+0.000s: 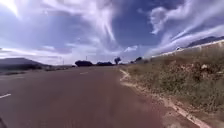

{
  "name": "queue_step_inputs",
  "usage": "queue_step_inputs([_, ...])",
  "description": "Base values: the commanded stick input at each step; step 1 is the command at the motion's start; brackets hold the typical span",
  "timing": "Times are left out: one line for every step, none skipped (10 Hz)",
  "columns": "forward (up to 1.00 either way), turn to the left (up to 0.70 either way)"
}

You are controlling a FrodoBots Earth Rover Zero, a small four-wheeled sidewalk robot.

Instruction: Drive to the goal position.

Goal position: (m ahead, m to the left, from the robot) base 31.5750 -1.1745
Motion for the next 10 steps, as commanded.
queue_step_inputs([1.0, 0.0])
queue_step_inputs([1.0, 0.0])
queue_step_inputs([1.0, 0.0])
queue_step_inputs([1.0, 0.0])
queue_step_inputs([1.0, 0.0])
queue_step_inputs([1.0, 0.0])
queue_step_inputs([1.0, 0.0])
queue_step_inputs([1.0, 0.0])
queue_step_inputs([1.0, 0.0])
queue_step_inputs([1.0, 0.0])
